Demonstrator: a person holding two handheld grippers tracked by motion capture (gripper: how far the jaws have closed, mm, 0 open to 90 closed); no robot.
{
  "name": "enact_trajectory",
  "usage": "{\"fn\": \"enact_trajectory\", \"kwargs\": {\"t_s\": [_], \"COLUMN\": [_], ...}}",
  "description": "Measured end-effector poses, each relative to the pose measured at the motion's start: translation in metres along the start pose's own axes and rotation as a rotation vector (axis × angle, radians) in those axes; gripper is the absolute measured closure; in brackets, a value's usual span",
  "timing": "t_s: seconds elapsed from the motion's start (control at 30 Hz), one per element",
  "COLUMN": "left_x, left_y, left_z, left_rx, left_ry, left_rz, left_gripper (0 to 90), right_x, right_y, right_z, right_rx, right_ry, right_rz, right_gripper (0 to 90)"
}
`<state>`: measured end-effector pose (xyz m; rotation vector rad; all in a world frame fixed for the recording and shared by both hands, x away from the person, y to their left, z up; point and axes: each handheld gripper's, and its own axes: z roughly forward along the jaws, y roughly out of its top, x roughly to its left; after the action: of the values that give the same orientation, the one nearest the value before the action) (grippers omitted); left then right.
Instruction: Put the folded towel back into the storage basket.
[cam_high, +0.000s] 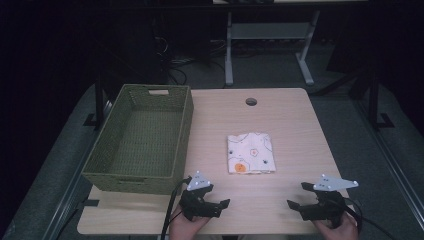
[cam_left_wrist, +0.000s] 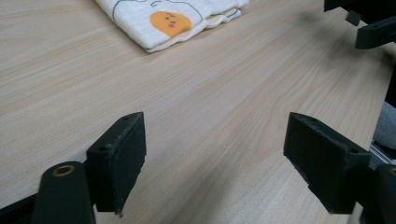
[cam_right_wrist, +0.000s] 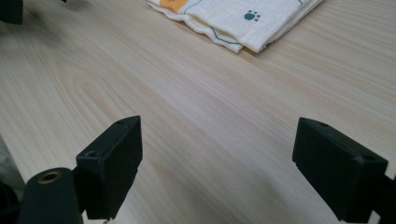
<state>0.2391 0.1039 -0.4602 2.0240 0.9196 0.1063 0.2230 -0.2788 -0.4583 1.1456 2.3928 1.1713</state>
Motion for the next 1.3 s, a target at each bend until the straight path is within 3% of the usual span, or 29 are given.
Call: {"fn": "enact_trajectory", "kwargs": {"t_s": [0.17,0.3,0.5,0.6,0.63,0.73,0.83,1.07,1.17,1.3], "left_x": [0.001,0.004,0.001,-0.001,-0.001,0.001,0.002,0.011,0.012,0.015], "left_y": [0.0,-0.002,-0.002,0.001,0.003,0.012,0.017,0.041,0.045,0.053], "left_z": [0.002,0.003,0.003,0.009,0.011,0.018,0.021,0.026,0.027,0.031], "left_rx": [0.0,-0.007,-0.008,0.023,0.022,0.033,0.043,0.003,0.003,-0.005], "left_ry": [0.004,-0.013,-0.009,0.006,0.0,-0.009,0.026,0.036,0.034,0.003], "left_rz": [-0.007,-0.044,-0.028,0.03,0.029,0.016,0.03,-0.043,-0.05,-0.082], "left_gripper": [22.0,21.6,21.2,21.3,21.3,21.4,22.9,23.0,23.0,23.0], "right_x": [0.0,0.0,0.0,-0.005,-0.009,-0.017,-0.023,-0.037,-0.042,-0.051], "right_y": [0.003,0.004,0.014,0.017,0.019,0.027,0.034,0.049,0.053,0.065], "right_z": [0.003,0.01,0.019,0.025,0.03,0.035,0.037,0.041,0.042,0.043], "right_rx": [-0.013,-0.016,-0.026,-0.001,0.025,0.034,0.033,0.064,0.058,0.065], "right_ry": [0.011,0.046,0.07,0.096,0.095,0.092,0.085,0.125,0.126,0.131], "right_rz": [-0.007,0.017,0.02,0.033,0.037,0.031,0.021,0.058,0.067,0.077], "right_gripper": [15.5,15.4,14.1,14.2,14.2,14.2,14.1,14.2,14.2,14.2]}}
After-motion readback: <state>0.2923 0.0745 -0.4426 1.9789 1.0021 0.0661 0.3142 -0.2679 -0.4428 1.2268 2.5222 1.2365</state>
